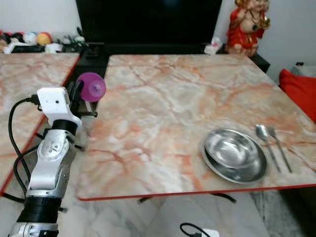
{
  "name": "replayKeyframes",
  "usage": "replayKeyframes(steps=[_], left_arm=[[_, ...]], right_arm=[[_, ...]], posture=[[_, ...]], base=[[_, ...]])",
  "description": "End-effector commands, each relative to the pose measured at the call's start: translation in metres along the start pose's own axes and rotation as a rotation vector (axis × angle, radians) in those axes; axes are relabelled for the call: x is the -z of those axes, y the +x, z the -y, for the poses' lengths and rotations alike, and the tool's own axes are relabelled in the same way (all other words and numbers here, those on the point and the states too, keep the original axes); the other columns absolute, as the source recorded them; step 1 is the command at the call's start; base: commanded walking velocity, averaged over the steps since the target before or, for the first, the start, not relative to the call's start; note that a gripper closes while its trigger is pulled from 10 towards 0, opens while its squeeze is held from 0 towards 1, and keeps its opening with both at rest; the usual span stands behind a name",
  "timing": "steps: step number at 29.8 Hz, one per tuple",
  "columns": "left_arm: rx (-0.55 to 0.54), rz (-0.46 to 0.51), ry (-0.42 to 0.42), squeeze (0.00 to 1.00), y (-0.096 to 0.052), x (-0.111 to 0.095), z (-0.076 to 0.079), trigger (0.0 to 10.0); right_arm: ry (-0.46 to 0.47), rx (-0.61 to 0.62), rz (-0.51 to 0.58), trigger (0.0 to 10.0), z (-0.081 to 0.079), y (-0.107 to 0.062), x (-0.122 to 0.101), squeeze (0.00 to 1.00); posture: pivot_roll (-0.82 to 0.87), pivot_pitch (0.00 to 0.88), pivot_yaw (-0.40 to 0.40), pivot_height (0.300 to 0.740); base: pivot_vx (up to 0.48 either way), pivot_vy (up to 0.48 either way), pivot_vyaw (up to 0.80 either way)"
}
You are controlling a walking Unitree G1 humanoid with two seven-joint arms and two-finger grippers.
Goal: Setting the table
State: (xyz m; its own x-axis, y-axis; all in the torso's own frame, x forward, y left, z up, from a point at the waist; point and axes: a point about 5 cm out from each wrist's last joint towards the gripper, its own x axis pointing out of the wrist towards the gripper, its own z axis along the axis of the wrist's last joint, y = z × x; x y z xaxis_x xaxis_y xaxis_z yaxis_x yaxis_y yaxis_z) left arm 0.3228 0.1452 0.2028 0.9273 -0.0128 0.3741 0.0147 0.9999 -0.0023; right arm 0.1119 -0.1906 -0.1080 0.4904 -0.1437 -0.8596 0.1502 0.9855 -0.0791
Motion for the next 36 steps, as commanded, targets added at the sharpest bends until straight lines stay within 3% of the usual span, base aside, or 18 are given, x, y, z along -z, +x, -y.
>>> replayKeyframes(steps=[1, 13, 16, 19, 24, 36], left_arm=[[-0.014, 0.027, 0.012, 0.0, 0.002, -0.007, -0.008, 10.0], [0.004, 0.014, 0.004, 0.0, 0.002, -0.004, -0.005, 10.0], [0.083, -0.004, -0.011, 0.0, 0.002, -0.003, 0.002, 10.0], [0.205, -0.043, -0.054, 0.0, 0.002, 0.0, 0.009, 10.0], [0.293, -0.087, -0.049, 0.0, 0.0, 0.004, 0.005, 10.0], [0.336, -0.111, -0.062, 0.0, 0.001, 0.005, -0.001, 10.0]], right_arm=[[-0.011, -0.012, 0.008, 10.0, -0.003, 0.001, -0.003, 0.0], [0.014, -0.008, 0.005, 10.0, 0.0, 0.0, -0.001, 0.0], [0.009, -0.008, 0.004, 10.0, 0.001, 0.0, 0.0, 0.0], [0.009, -0.007, 0.002, 10.0, 0.0, 0.0, 0.0, 0.0], [0.017, -0.008, -0.002, 10.0, -0.001, 0.0, 0.001, 0.0], [0.04, 0.0, -0.005, 10.0, 0.002, 0.0, 0.001, 0.0]], posture=[[0.07, 0.0, -0.034, 0.736], [0.06, 0.0, -0.035, 0.736], [0.07, 0.0, -0.036, 0.736], [0.07, 0.0, -0.034, 0.736], [0.08, 0.0, -0.025, 0.736], [0.07, 0.0, -0.024, 0.736]], base=[[0.0, -0.472, 0.46], [0.0, -0.472, 0.48], [0.0, -0.395, 0.0], [0.0, 0.0, 0.0], [0.0, 0.0, 0.0], [0.0, 0.0, 0.0]])
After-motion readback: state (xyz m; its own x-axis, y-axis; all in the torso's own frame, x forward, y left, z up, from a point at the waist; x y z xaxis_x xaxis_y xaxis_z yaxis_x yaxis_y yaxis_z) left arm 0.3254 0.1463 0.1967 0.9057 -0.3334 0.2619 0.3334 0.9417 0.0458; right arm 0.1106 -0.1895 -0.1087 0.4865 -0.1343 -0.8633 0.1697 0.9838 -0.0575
